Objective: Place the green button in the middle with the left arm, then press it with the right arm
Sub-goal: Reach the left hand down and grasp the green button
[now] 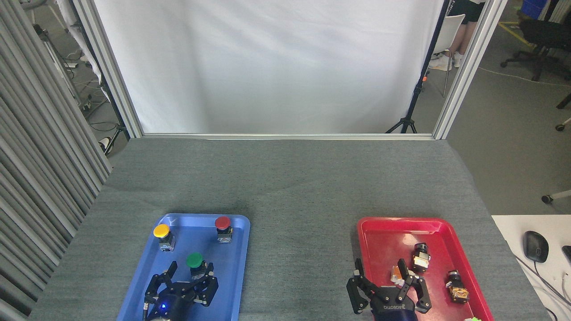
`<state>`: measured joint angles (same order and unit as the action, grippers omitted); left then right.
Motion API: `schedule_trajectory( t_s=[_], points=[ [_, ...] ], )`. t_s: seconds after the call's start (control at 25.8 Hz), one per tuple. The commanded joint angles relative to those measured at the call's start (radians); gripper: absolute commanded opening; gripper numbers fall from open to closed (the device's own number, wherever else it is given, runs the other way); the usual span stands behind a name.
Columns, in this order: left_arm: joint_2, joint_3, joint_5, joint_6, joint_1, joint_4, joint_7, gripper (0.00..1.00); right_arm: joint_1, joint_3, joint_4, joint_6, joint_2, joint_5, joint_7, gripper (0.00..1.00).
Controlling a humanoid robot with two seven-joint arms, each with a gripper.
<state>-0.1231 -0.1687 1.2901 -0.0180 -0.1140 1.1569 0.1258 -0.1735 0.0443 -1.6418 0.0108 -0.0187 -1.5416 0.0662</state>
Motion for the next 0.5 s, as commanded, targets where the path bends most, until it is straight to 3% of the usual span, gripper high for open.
schedule_trajectory(
  t_s=[0.0, 0.12, 0.23, 0.27, 0.46],
  points=[
    [-0.003, 0.0, 0.0, 0.0, -0.016, -0.013, 0.002, 0.74, 0.002, 0.0, 0.0, 0.0, 0.008, 0.0, -0.002, 1.0],
    [-0.01, 0.0, 0.0, -0.002, -0.007, -0.013, 0.005, 0.32, 0.002, 0.003, 0.0, 0.0, 0.01, 0.0, -0.002, 1.0],
    [-0.026, -0.003, 0.018, -0.017, 0.007, 0.001, 0.008, 0.07, 0.002, 0.006, 0.002, -0.002, 0.006, 0.0, -0.002, 1.0],
    [-0.035, -0.003, 0.041, -0.028, 0.016, 0.01, 0.009, 0.01, 0.0, 0.006, 0.004, -0.002, 0.006, 0.0, -0.002, 1.0],
    [-0.046, -0.003, 0.075, -0.12, 0.036, 0.133, 0.009, 0.0, 0.0, 0.006, 0.004, -0.002, 0.006, 0.0, -0.002, 1.0]
  ],
)
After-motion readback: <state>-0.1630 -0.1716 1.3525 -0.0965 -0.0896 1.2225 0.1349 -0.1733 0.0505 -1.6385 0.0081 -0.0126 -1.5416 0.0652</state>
